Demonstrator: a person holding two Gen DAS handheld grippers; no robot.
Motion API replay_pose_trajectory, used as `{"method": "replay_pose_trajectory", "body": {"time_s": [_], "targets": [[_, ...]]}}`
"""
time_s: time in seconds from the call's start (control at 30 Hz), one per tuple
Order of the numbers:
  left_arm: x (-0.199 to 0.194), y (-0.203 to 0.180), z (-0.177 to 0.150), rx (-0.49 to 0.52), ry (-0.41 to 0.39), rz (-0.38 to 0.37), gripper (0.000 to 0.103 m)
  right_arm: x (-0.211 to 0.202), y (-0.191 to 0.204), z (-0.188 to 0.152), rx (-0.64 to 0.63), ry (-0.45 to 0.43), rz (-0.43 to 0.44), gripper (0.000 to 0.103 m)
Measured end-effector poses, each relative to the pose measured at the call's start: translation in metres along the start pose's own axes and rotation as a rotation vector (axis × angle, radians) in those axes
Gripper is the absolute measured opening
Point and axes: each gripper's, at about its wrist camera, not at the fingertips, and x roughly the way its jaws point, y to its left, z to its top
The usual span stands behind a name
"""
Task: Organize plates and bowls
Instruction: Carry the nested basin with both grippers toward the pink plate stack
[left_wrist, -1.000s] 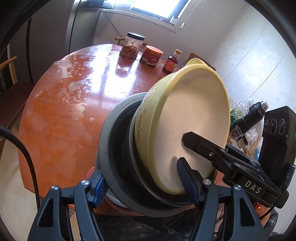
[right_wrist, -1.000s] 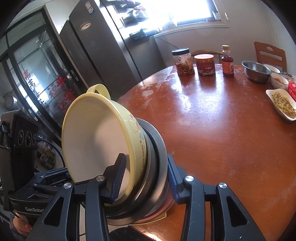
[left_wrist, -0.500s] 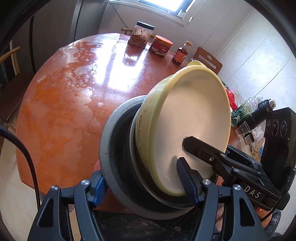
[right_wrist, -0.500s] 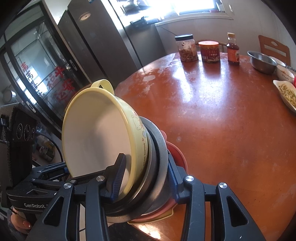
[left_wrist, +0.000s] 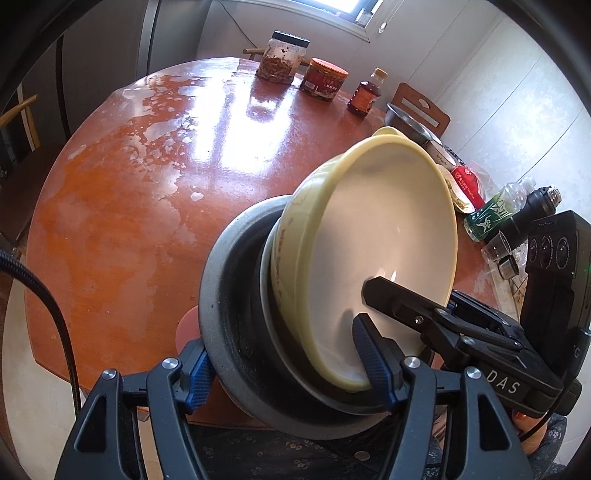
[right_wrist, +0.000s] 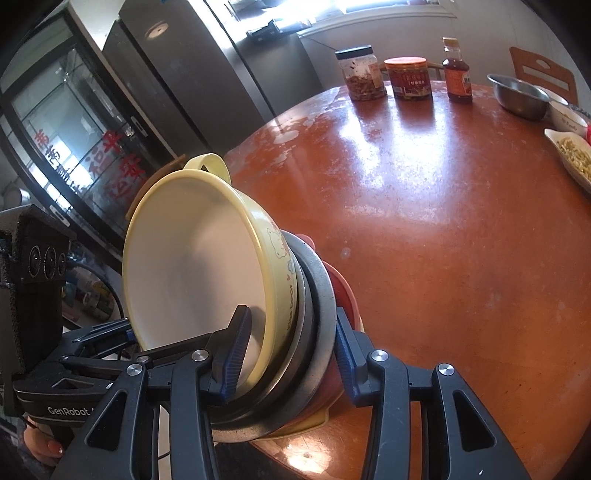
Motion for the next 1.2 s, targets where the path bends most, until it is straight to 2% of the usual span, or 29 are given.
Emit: {"method": "replay_pose_trajectory", "body": {"time_s": [0.13, 0.33, 0.83, 1.07, 1.2], "targets": [[0.002, -0.002, 0.000, -0.003, 0.006, 0.001, 0.068, 0.001, -0.003, -0.001, 0.000, -0.001, 0.004, 0.046], [0.001, -0.004, 0.001, 0.008, -0.006, 0.024, 0.068, 0.000, -0.001, -0.002, -0.028, 0.000, -0.042, 0.048], [-0.005, -0.001, 0.001, -0.003, -0.018, 0.027, 0.068, -0.008, -0.001, -0.001, -0.036, -0.018, -0.033, 0.051], [-0.008, -0.001, 0.001, -0.010, -0.026, 0.028, 0.068, -0.013, -0.002, -0.002, -0.031, -0.034, -0.049, 0.064], [-0.011, -0.002, 0.001, -0.007, -0.028, 0.038, 0.068, -0.016, -0.001, -0.002, -0.037, -0.042, -0.055, 0.065]]}}
